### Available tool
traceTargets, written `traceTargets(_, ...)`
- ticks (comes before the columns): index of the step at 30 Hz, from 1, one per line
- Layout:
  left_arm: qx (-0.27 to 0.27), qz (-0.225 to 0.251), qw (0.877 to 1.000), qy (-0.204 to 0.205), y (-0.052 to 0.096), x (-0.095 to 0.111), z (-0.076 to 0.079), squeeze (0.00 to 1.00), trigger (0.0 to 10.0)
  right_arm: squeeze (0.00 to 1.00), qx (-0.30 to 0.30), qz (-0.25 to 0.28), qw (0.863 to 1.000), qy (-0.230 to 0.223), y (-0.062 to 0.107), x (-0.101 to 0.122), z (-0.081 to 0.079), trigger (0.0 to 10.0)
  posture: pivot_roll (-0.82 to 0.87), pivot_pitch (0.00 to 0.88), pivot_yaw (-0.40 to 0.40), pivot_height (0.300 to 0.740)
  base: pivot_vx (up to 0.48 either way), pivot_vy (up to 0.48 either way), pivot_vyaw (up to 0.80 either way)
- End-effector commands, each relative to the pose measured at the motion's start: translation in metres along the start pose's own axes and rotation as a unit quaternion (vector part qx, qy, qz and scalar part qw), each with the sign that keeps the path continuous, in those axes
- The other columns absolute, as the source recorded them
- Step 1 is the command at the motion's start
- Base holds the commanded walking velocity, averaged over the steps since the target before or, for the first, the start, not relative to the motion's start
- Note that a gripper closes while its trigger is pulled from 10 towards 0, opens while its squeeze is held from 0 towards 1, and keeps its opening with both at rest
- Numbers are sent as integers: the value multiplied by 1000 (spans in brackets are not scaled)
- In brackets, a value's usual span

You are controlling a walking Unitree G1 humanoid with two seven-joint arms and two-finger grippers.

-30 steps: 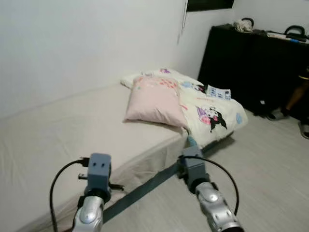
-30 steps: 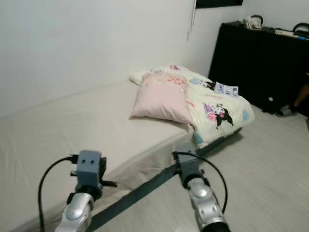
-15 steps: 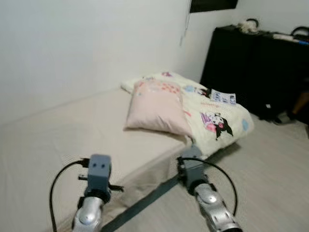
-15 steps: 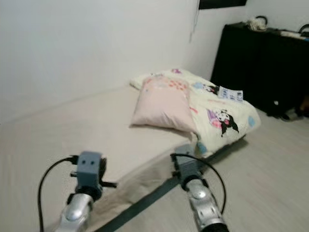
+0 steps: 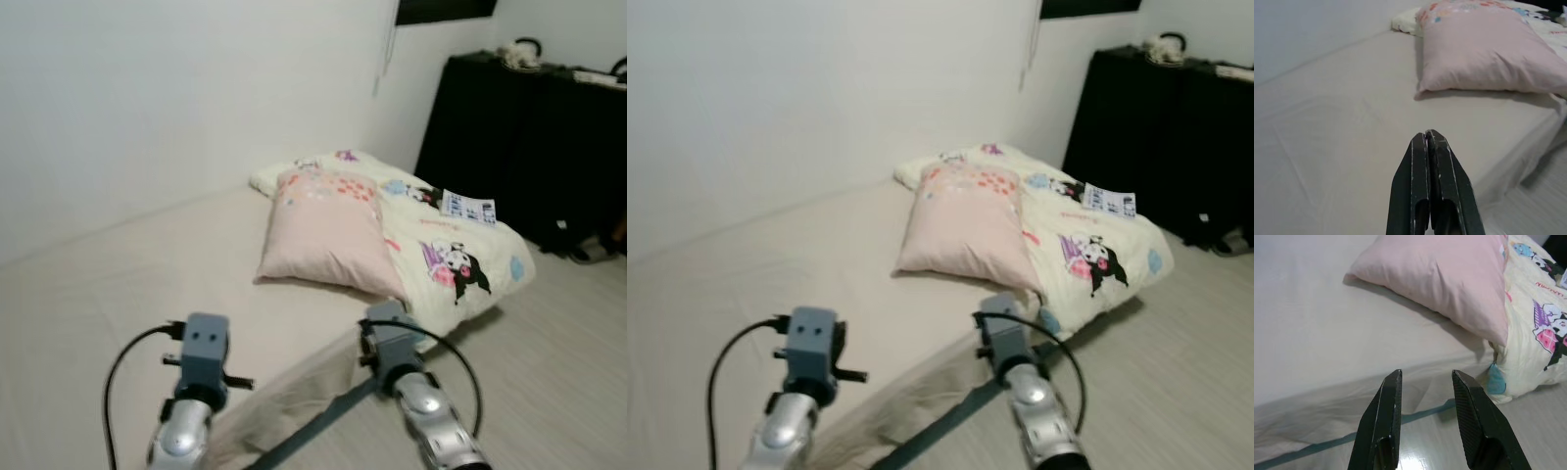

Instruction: Clean up the room

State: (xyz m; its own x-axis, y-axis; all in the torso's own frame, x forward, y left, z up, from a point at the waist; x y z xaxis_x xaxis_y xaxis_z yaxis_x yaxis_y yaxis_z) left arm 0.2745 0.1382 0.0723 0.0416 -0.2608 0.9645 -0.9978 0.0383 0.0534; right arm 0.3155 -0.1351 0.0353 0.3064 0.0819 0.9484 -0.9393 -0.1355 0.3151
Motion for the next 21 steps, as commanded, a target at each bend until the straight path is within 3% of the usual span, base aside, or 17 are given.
traceTargets(1, -7, -4, 1000, 2, 0, -1, 5, 0, 10000, 0, -10, -6, 1000, 0, 1, -3, 7, 10000, -30, 0, -28, 740, 300, 0, 0)
traceTargets(11, -6, -6, 1000, 3, 1, -2, 5, 0, 10000, 0, 15, -12, 999, 27, 1, -5, 0, 10000, -28, 0, -32, 740, 291, 0, 54)
traceTargets(16, -3, -8, 1000, 3, 2, -3, 4, 0, 10000, 0, 17, -11, 999, 29, 1, -5, -1, 10000, -26, 0, -33, 740, 0, 0, 690)
traceTargets(21, 0, -11, 1000, -2, 2, -4, 3, 0, 10000, 0, 10, -15, 1000, 13, 1, -6, 1, 10000, -26, 0, -31, 740, 0, 0, 0)
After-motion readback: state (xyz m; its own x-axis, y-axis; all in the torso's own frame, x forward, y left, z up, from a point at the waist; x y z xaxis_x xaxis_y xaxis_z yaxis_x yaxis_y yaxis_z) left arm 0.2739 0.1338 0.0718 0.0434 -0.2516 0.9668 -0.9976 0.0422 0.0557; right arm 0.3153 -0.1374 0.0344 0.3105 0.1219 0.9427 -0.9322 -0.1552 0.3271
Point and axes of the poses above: a point about 5 cm out from each wrist's last joint towards the gripper, its own y axis pointing back from the gripper into the wrist, its own x axis along the axis of the wrist's last joint, z = x × y, the point moved 2 cm from there along -y, pointing out of the wrist towards the gripper, and after that the axes turned 11 degrees about -y, right-handed, at the moved point
